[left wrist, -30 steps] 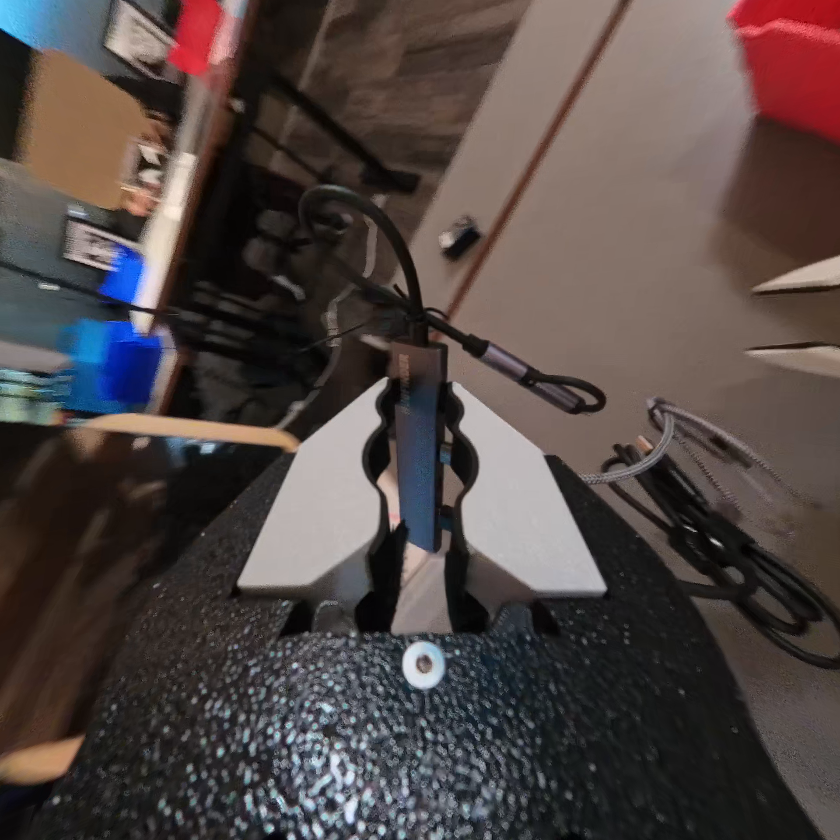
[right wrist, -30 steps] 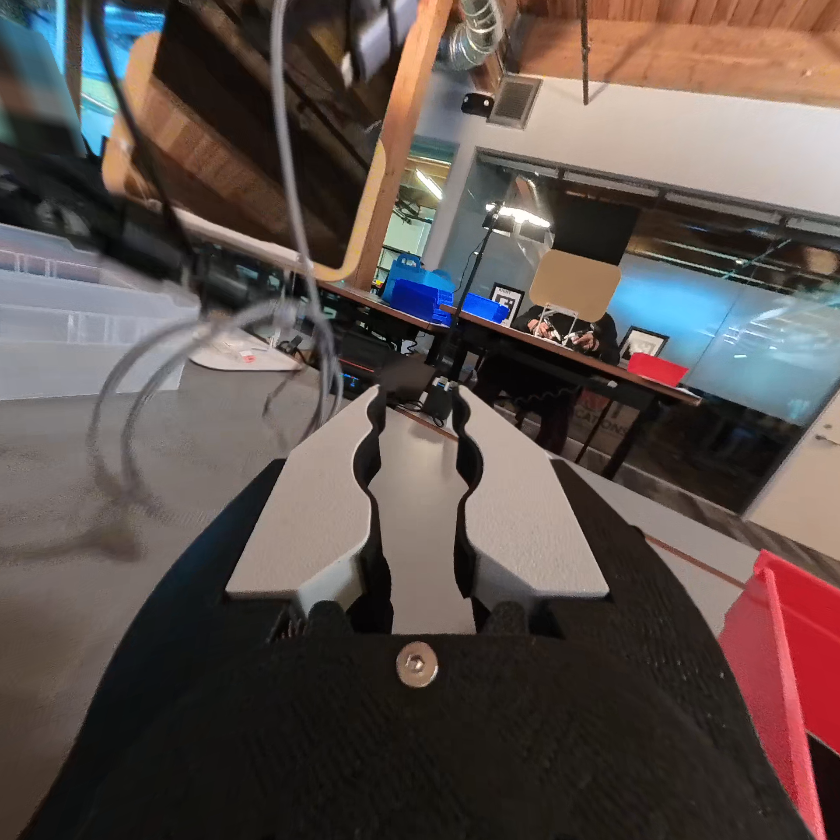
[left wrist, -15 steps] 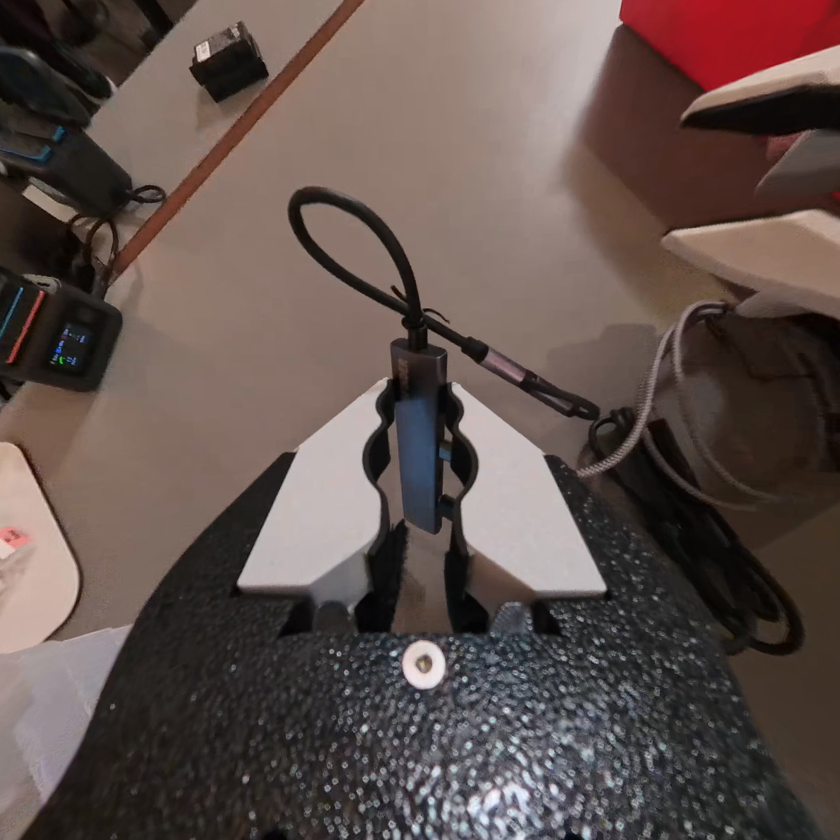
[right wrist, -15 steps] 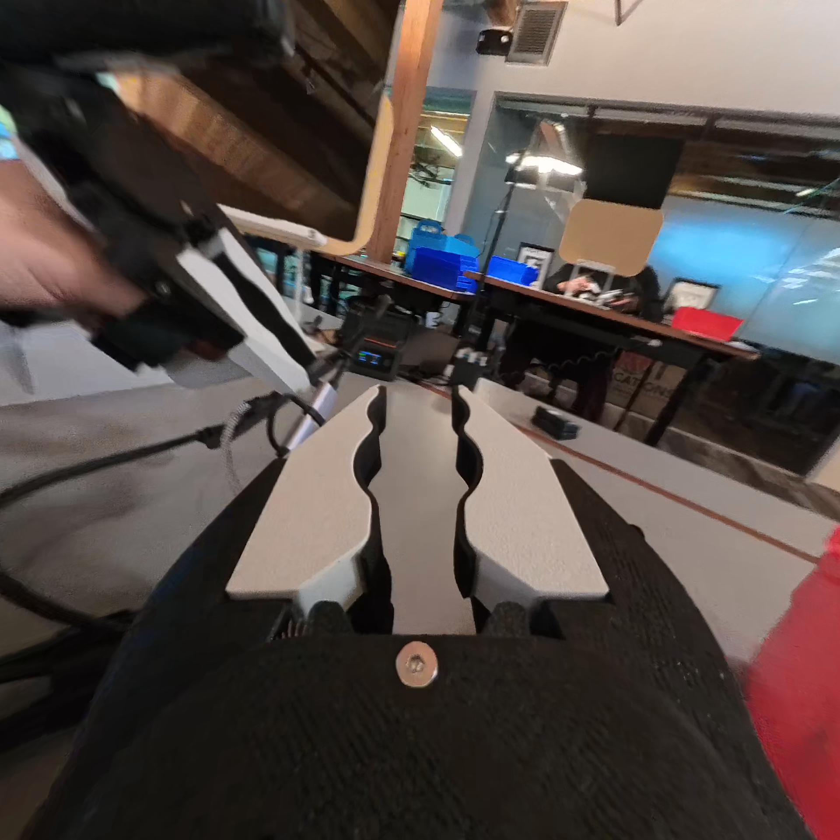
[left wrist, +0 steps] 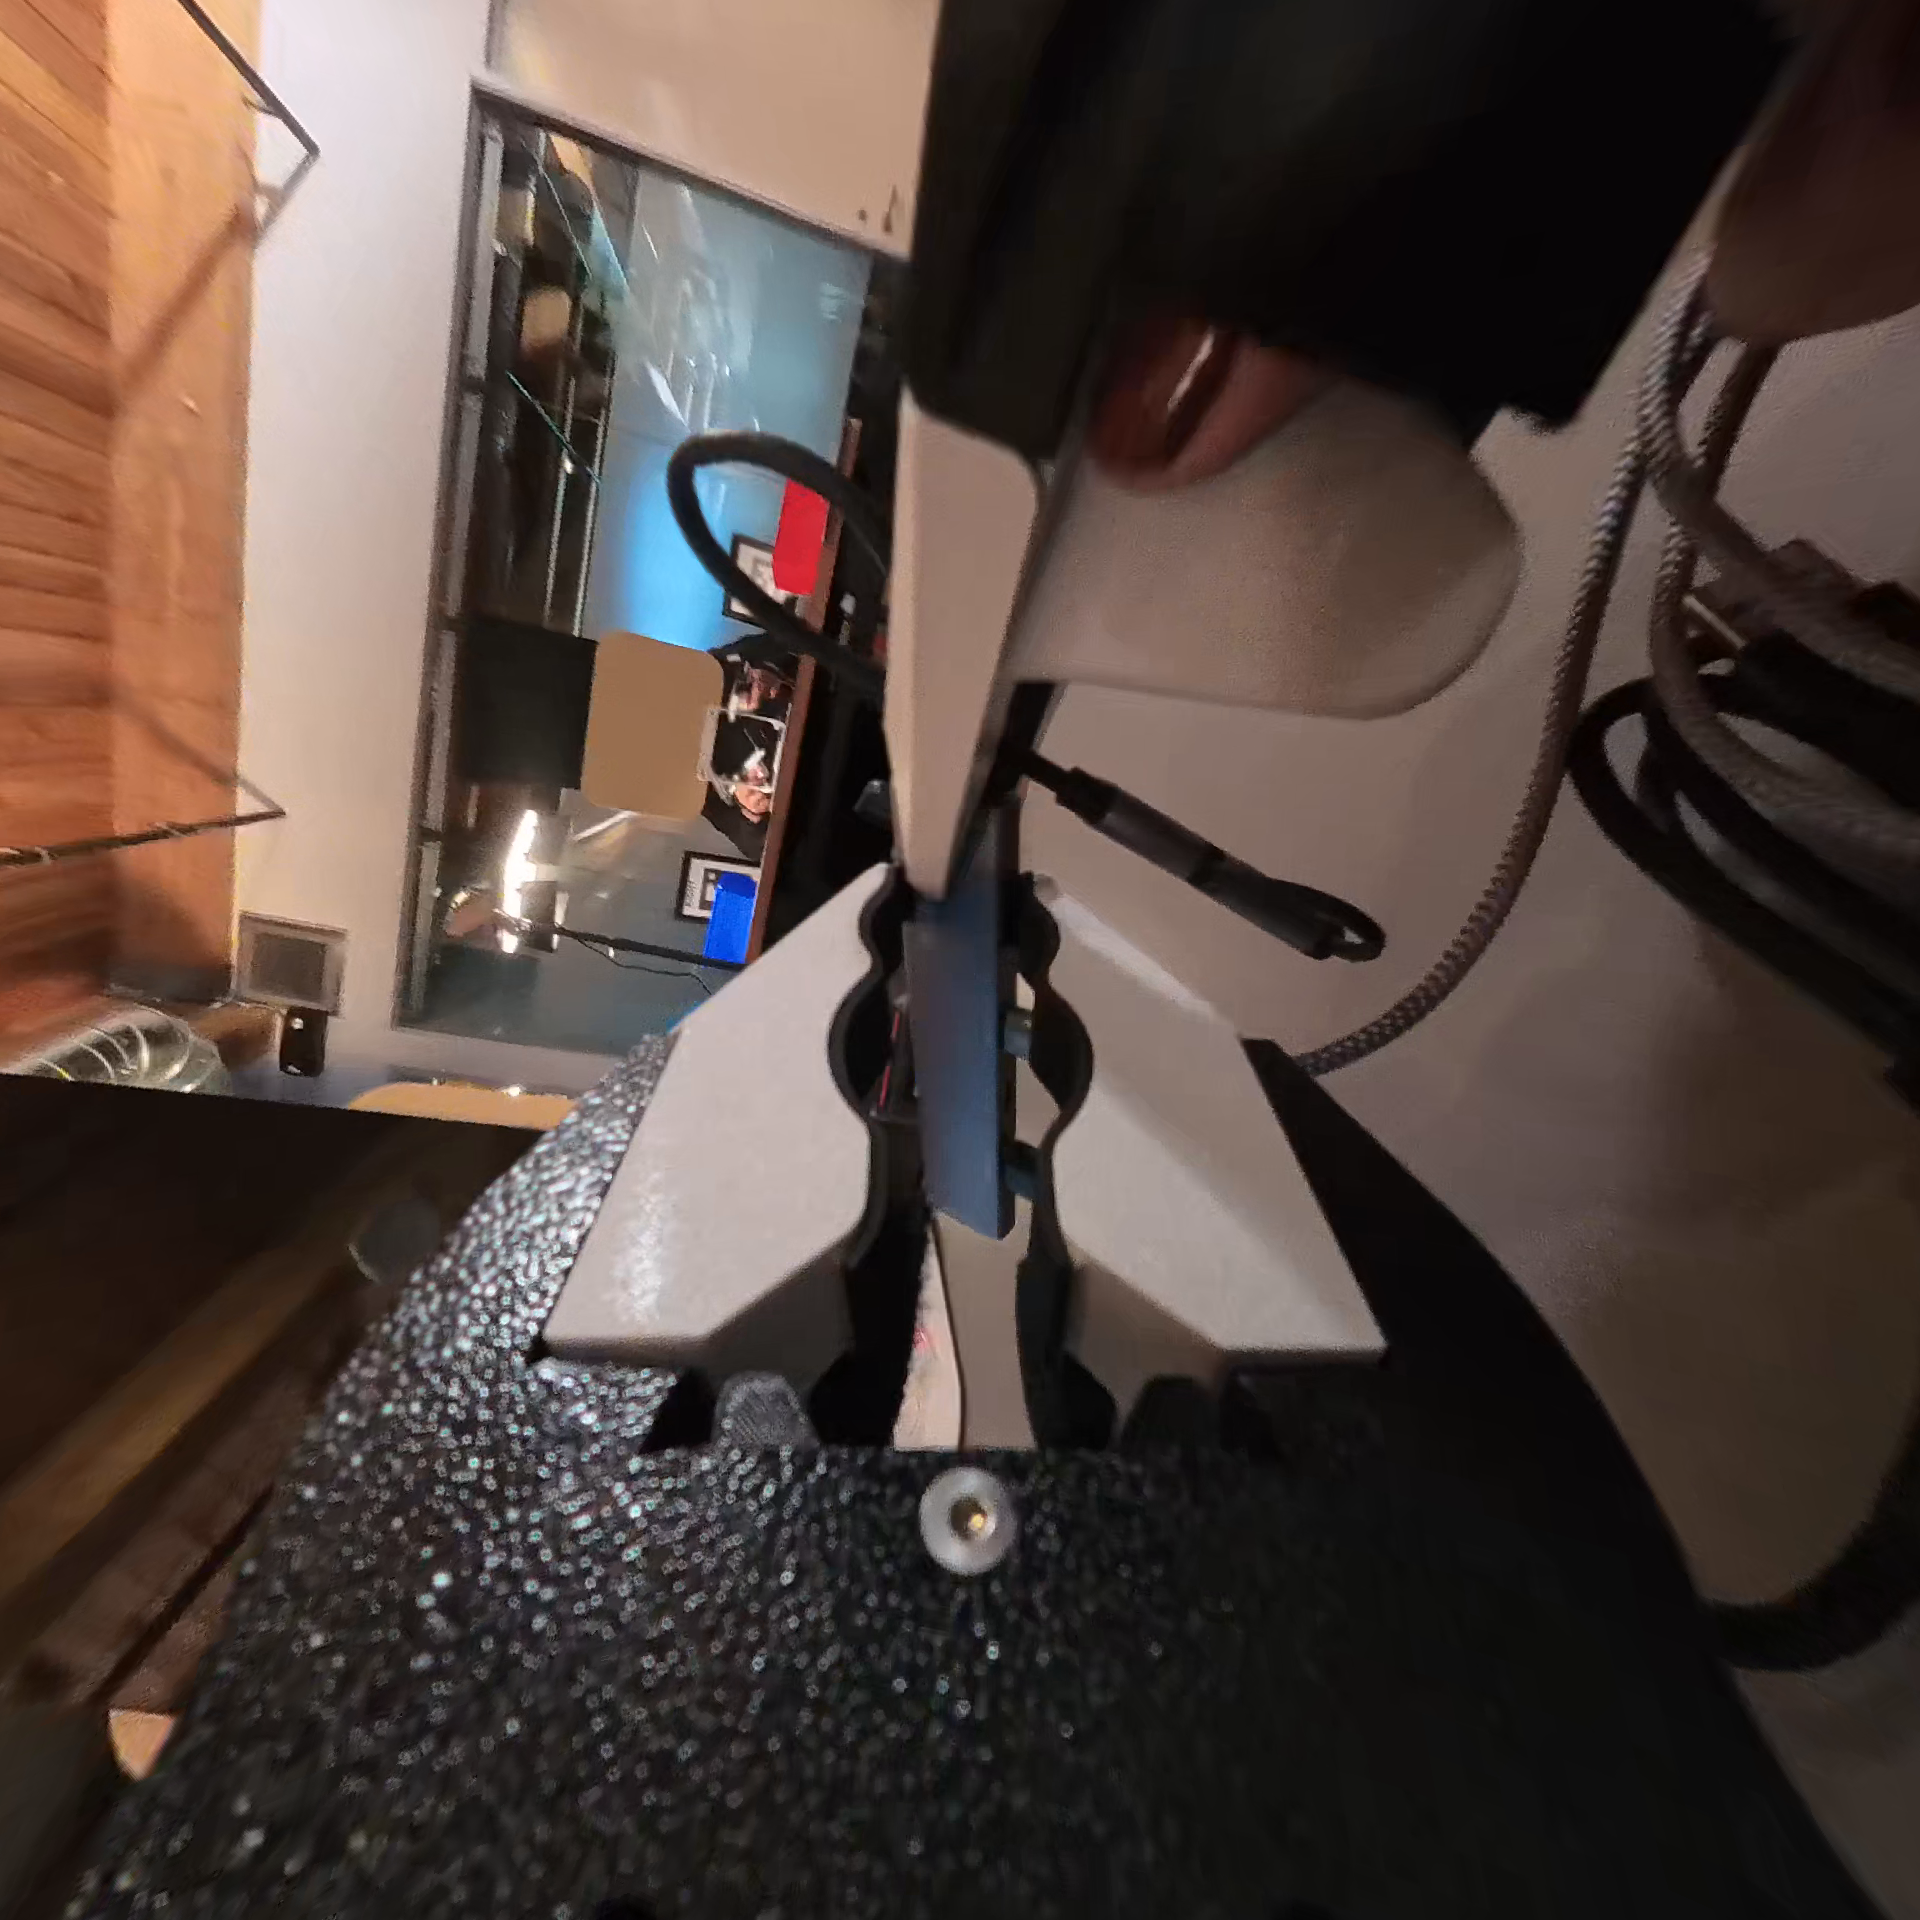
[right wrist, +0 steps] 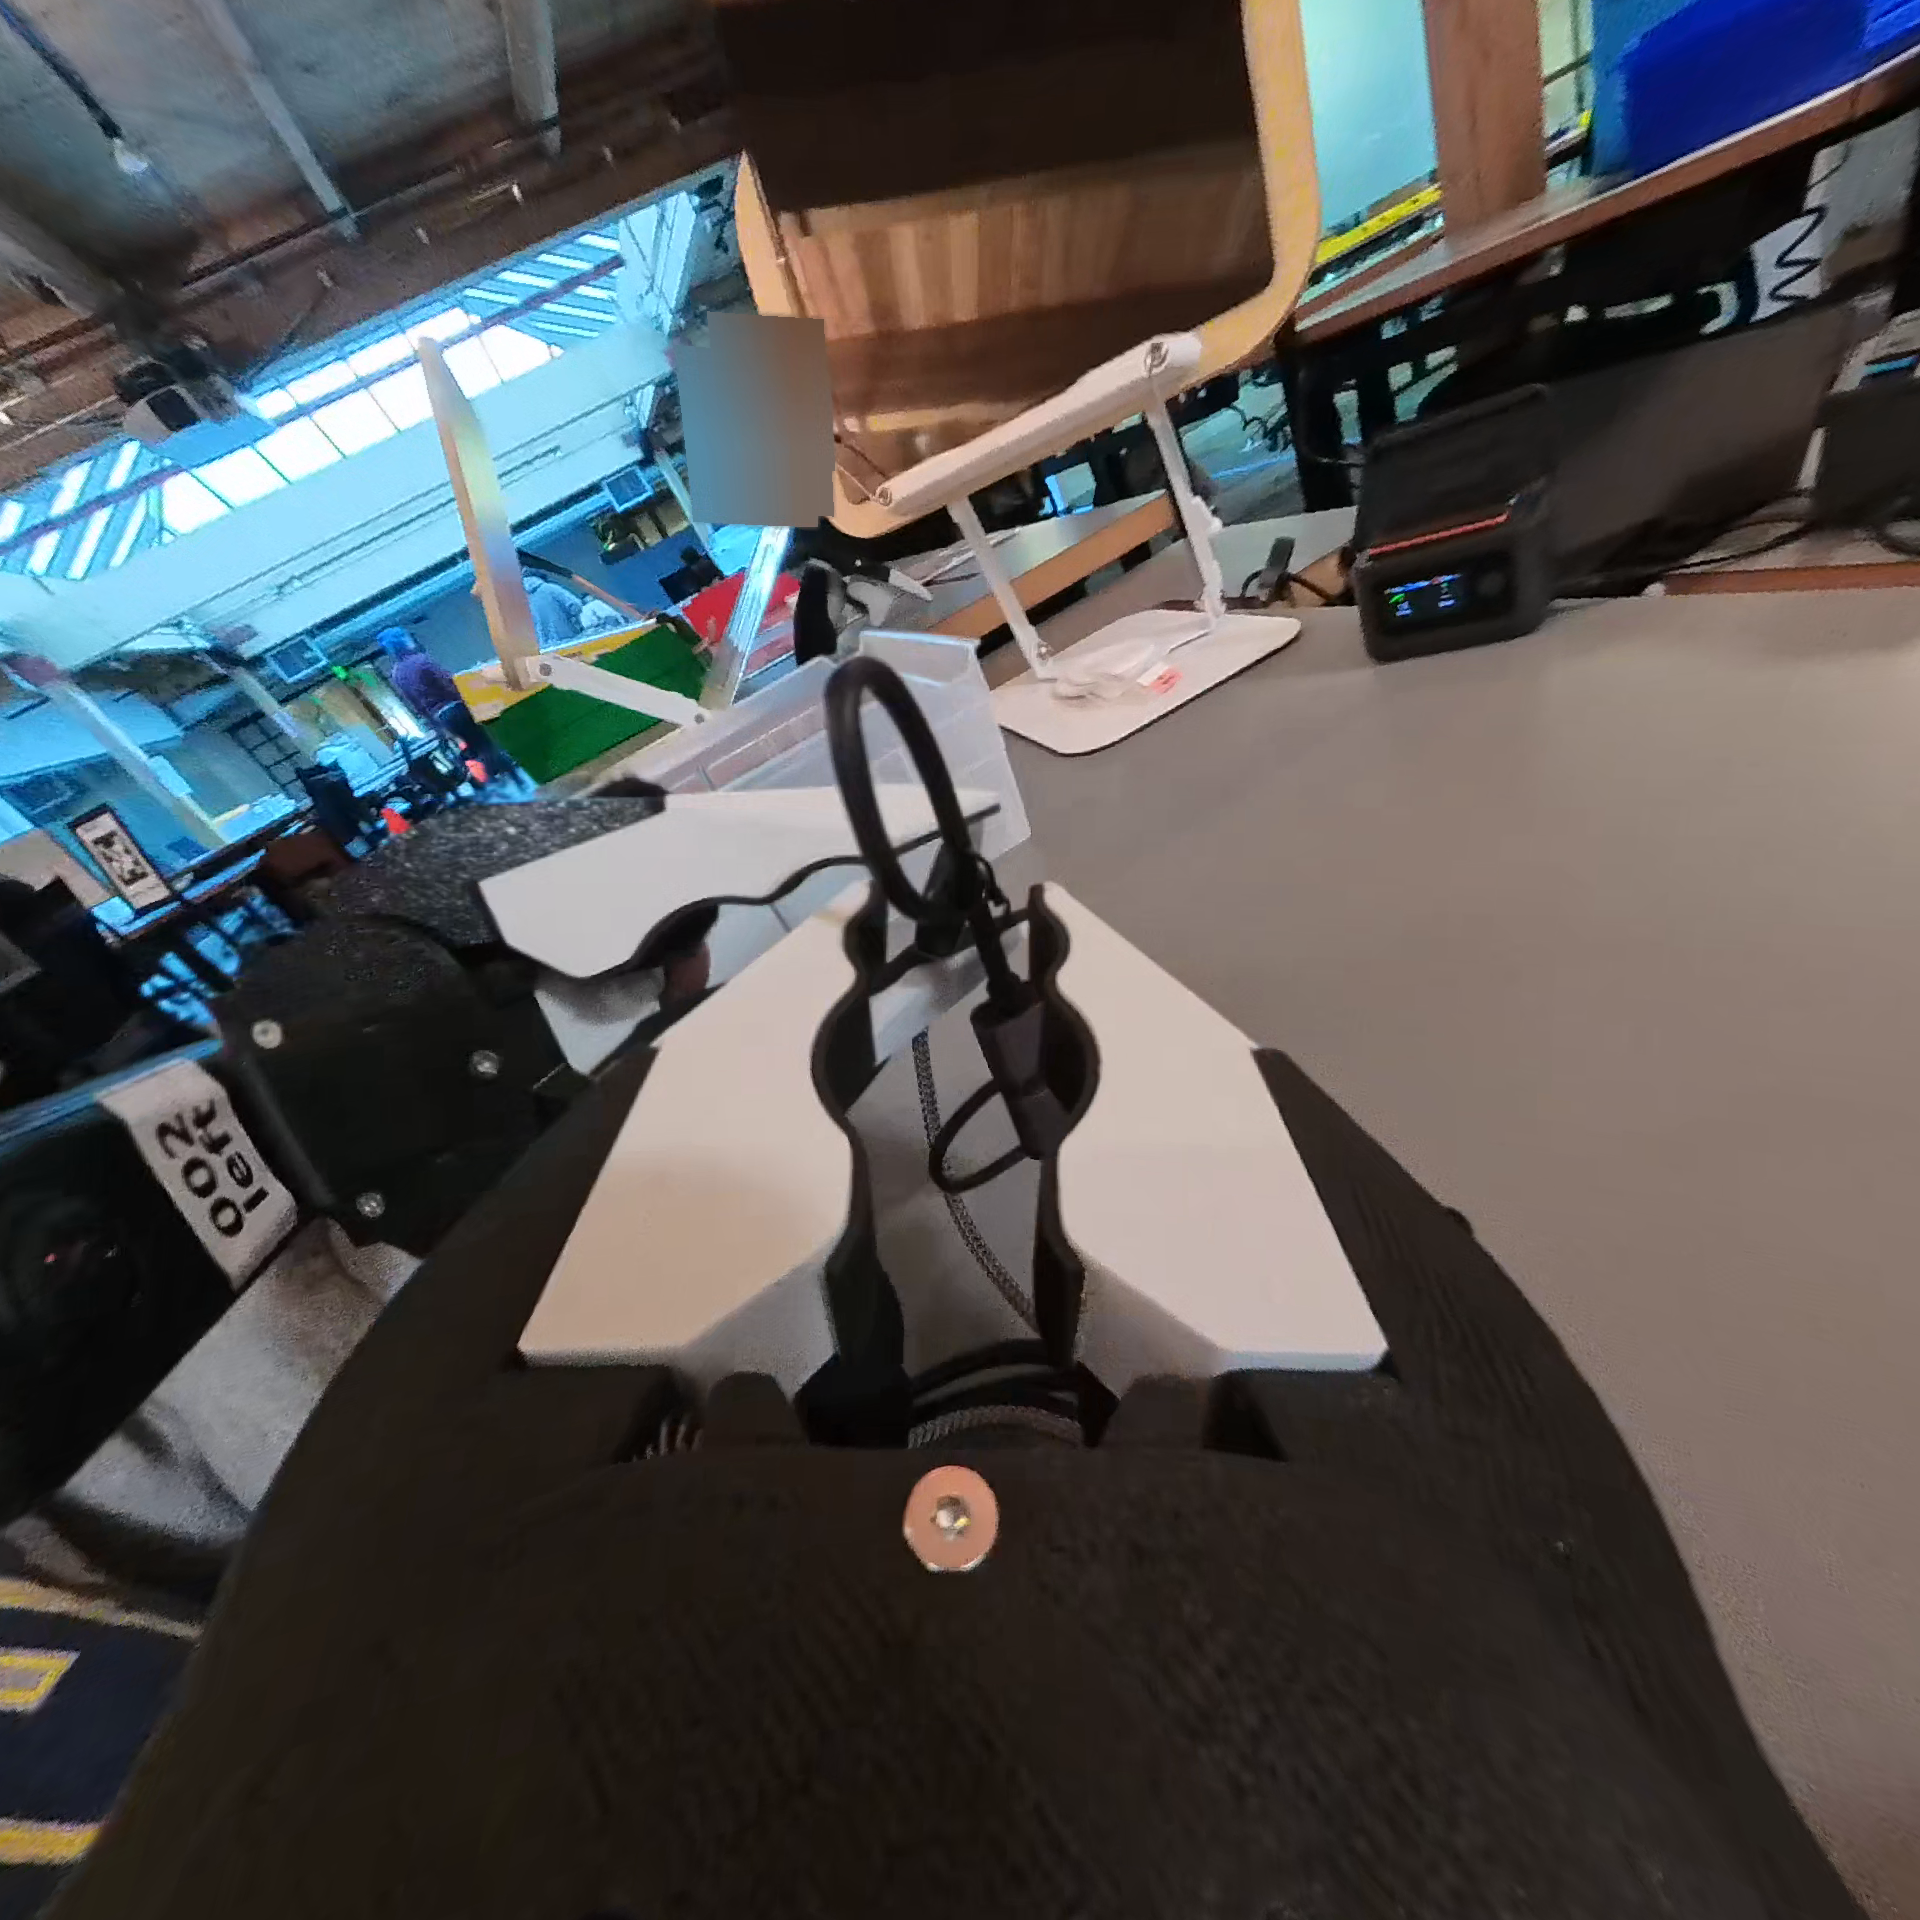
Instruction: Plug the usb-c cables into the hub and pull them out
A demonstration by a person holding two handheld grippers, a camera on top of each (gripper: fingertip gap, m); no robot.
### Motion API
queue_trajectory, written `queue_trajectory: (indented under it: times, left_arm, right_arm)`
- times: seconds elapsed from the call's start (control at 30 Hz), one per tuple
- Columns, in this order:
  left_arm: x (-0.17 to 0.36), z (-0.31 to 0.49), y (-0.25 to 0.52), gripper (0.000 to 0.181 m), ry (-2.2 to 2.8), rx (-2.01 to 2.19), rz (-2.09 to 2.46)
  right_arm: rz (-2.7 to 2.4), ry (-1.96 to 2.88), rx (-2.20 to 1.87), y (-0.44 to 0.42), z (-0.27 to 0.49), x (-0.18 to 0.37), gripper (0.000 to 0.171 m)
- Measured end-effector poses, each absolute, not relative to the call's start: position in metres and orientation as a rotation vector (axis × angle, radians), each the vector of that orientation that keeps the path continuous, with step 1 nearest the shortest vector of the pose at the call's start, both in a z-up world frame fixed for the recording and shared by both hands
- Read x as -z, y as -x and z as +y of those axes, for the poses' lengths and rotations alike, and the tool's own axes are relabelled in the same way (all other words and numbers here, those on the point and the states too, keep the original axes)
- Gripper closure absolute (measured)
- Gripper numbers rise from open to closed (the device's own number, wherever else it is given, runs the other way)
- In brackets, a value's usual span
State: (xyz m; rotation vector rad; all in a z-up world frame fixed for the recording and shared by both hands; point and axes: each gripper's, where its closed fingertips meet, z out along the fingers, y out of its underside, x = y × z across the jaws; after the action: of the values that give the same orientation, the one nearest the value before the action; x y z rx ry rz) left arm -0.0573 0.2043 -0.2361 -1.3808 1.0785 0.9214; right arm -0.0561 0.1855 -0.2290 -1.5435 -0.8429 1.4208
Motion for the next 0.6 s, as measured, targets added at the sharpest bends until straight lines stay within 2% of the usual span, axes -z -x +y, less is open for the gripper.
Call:
queue_trajectory:
  times: [0.03, 0.13, 0.37, 0.47, 0.57, 0.6]
  left_arm:
    - [0.236, 0.204, 0.055, 0.162, 1.376, -0.921, 1.080]
    - [0.248, 0.201, 0.050, 0.157, 1.470, -0.746, 1.149]
    - [0.246, 0.163, 0.064, 0.129, 1.736, -0.021, 1.145]
    - [0.258, 0.148, 0.075, 0.141, 1.810, 0.027, 1.263]
    - [0.272, 0.132, 0.077, 0.167, 1.884, 0.046, 1.391]
    - [0.275, 0.129, 0.077, 0.169, 1.917, 0.059, 1.397]
  right_arm:
    - [-0.858, 1.543, -1.424, 0.056, 0.184, 0.230, 0.156]
    - [-0.948, 1.547, -1.358, 0.054, 0.183, 0.235, 0.160]
    - [-1.367, 1.278, -1.102, 0.046, 0.151, 0.226, 0.160]
    - [-1.529, 1.111, -1.033, 0.042, 0.126, 0.227, 0.160]
    - [-1.633, 1.029, -1.014, 0.038, 0.110, 0.232, 0.160]
    - [-1.631, 1.027, -1.016, 0.038, 0.110, 0.232, 0.160]
